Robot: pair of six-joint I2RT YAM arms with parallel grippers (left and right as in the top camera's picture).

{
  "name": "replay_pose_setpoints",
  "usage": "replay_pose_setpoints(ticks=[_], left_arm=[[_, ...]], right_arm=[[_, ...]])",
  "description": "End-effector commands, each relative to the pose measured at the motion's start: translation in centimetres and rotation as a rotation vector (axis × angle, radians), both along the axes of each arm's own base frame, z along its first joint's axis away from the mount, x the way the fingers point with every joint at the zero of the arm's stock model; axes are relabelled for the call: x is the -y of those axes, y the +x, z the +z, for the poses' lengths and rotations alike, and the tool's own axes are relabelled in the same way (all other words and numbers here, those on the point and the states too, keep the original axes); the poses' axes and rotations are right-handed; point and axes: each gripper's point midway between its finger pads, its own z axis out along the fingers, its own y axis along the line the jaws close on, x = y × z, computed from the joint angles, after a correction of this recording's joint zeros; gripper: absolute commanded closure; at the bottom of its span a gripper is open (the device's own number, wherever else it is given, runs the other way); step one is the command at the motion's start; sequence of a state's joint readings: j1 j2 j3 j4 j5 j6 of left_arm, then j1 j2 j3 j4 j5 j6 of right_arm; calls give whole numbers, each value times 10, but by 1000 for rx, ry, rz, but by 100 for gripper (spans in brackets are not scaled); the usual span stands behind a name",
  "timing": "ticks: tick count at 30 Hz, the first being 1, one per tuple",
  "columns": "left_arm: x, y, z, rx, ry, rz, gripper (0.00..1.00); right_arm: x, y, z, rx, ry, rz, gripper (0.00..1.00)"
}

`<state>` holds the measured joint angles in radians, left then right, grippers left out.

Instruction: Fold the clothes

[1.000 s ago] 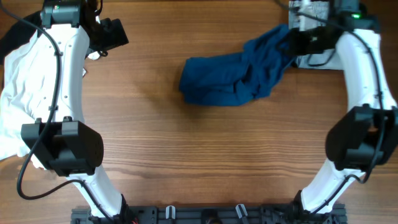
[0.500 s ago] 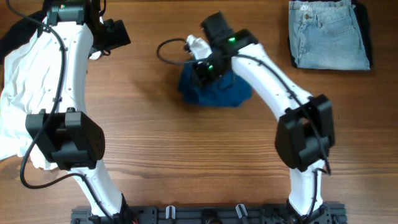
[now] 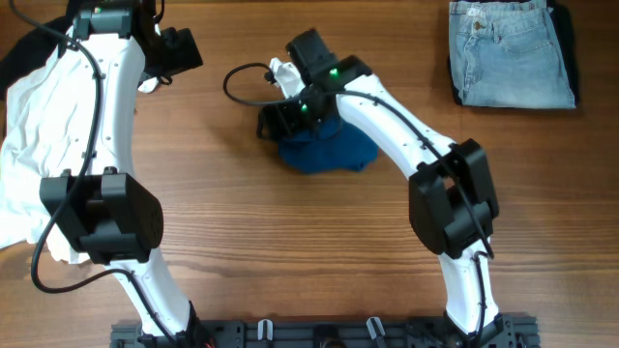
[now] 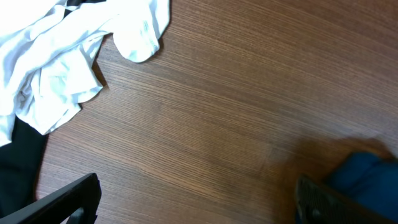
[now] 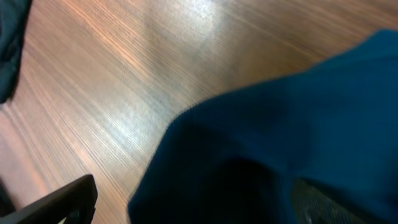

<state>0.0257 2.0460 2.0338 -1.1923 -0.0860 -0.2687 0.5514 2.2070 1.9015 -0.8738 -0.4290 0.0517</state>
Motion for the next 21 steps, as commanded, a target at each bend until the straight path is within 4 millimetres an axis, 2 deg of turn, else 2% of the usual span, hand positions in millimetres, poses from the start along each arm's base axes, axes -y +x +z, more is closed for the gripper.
replay_pose_setpoints(ticks=[1,2,4,6,8,10,15,18,20,21], left_arm=[[-5,0,-7,-14,14,13,0],[-5,0,-7,-15,14,13,0],[-1,0,-7,-14,-10,3,0],[4,1,-7,-14,-36,-7,0],[10,1,-8,-14,-68,-20,0],[14,1,-9,-16,-89,-27,0],[15,0,-20,-46,-93,-28,0],[15,1,-28,-63,-93,-27,0],[15,2,-36,-81,-94,-26,0],[15,2,-40,-90,-94,-26,0]], right_arm=[[27,25,112,204,82,-51,0],[53,32,127,242,44,-117,0],[86,41,125,221,2,-190,0],[101,44,107,176,-15,-213,0],[112,48,81,133,-45,-222,3],[111,52,52,108,-64,-205,10],[68,43,-16,32,-58,-72,13],[48,32,-45,-6,-76,-25,14],[45,29,-57,-27,-84,-18,13],[48,32,-56,-26,-83,-25,9]])
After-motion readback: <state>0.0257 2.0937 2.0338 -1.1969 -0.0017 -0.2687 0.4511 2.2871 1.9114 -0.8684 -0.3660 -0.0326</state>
